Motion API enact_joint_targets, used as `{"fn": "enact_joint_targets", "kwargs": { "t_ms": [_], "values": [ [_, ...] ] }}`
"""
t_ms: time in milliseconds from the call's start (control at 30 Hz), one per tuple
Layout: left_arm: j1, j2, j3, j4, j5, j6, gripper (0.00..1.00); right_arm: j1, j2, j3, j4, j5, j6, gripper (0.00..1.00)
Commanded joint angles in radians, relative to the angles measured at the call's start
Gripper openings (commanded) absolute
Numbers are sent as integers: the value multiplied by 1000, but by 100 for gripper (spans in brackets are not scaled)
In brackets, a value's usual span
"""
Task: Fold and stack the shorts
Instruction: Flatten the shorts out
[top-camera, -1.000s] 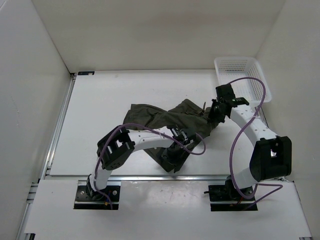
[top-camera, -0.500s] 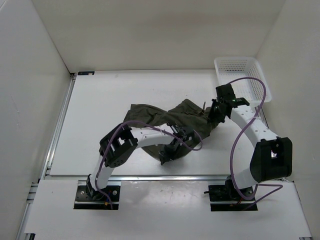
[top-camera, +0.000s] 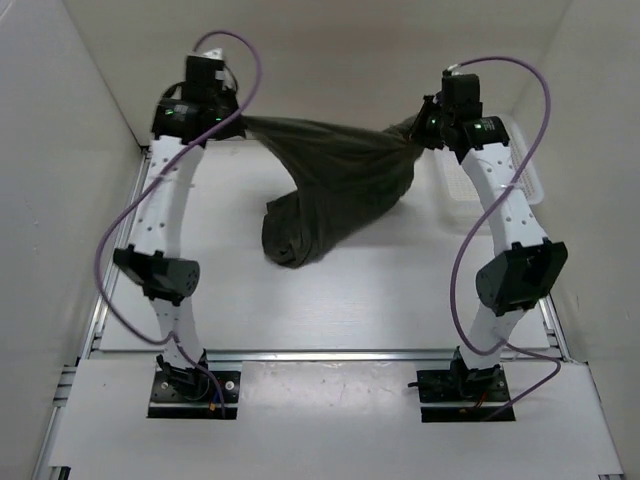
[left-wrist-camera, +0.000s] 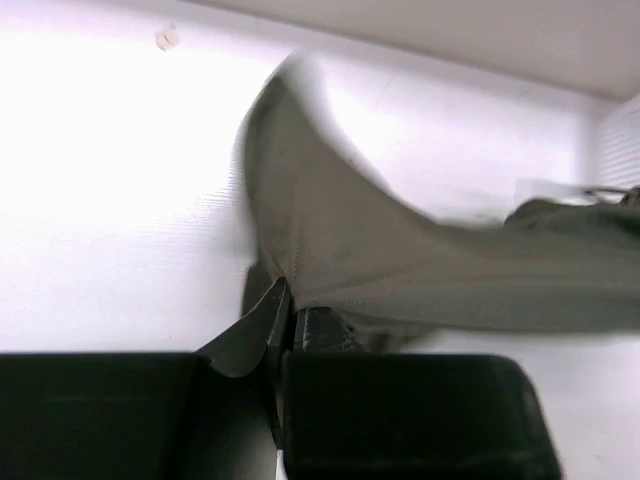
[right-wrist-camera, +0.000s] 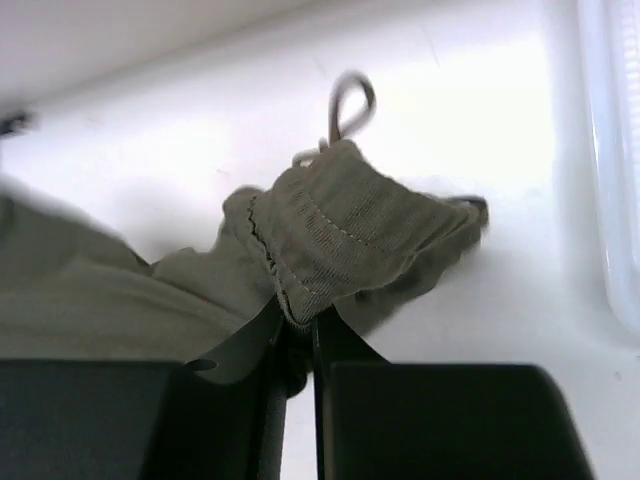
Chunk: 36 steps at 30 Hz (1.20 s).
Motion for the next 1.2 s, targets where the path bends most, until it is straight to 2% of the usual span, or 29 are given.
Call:
{"fn": "enact_joint_targets", "kwargs": {
  "t_ms": [0, 33, 67, 133, 200, 233, 267, 300, 333, 367, 400, 433, 467, 500, 633, 700, 733, 767, 833, 867, 900, 933, 1000, 1033, 1067, 1167],
  "values": [
    [42, -178, -67, 8, 70, -28, 10, -7, -166, 21, 85, -22, -53, 0],
    [51, -276, -186, 98, 70, -37, 10, 3, -226, -46, 116, -31, -62, 0],
    [62, -318, -238, 127, 79, -37, 10, 3, -257, -87, 125, -31, -73, 0],
    [62, -386, -321, 138, 88, -38, 10, 15, -356, -248, 150, -31, -82, 0],
    [62, -490, -492, 138, 88, -47, 10, 42, -430, -386, 163, -31, -82, 0],
    [49, -533, -572, 150, 88, -60, 10, 67, -503, -528, 164, -31, -82, 2],
    [48, -623, -755, 162, 88, -86, 10, 84, -541, -605, 164, -13, -82, 4],
    [36, -669, -855, 194, 88, -108, 10, 101, -615, -685, 164, 7, -50, 7],
    [26, -714, -957, 210, 99, -135, 15, 135, -656, -847, 164, 33, -23, 18],
    [25, -786, -1155, 228, 115, -186, 30, 150, -697, -932, 164, 64, 11, 29],
    [25, -811, -1248, 263, 173, -205, 81, 164, -770, -1010, 148, 120, 90, 40],
    [25, -823, -1327, 264, 197, -226, 96, 173, -805, -1080, 138, 121, 129, 58],
    [25, -823, -1388, 273, 215, -244, 100, 174, -834, -1177, 109, 134, 160, 66],
    [25, -814, -1460, 273, 227, -254, 100, 174, -880, -1206, 90, 145, 188, 72],
    [25, -793, -1452, 262, 209, -266, 98, 161, -925, -1197, 38, 214, 257, 74],
    [25, -767, -1420, 251, 209, -275, 78, 151, -897, -1149, 29, 214, 257, 63],
    [25, -767, -1419, 238, 182, -287, 64, 151, -883, -1136, 18, 214, 257, 58],
    [25, -750, -1419, 225, 168, -304, 49, 141, -851, -1125, 0, 214, 257, 38],
    [35, -725, -1441, 214, 168, -350, 49, 141, -825, -1125, -1, 181, 289, 18],
    [44, -725, -1459, 214, 168, -363, 54, 119, -814, -1149, -1, 111, 289, 5],
    [56, -701, -1493, 214, 188, -372, 73, 118, -802, -1171, 39, 64, 304, 2],
    [56, -691, -1513, 255, 232, -381, 84, 100, -802, -1195, 64, 14, 321, 2],
    [56, -670, -1551, 291, 263, -381, 100, 63, -802, -1278, 151, -83, 344, 15],
    [56, -639, -1551, 305, 272, -381, 100, 52, -802, -1302, 177, -164, 369, 23],
    [56, -622, -1562, 332, 283, -381, 100, 27, -791, -1324, 199, -197, 381, 38],
    [65, -527, -1562, 403, 304, -366, 100, -4, -765, -1369, 265, -257, 395, 57]
  ]
}}
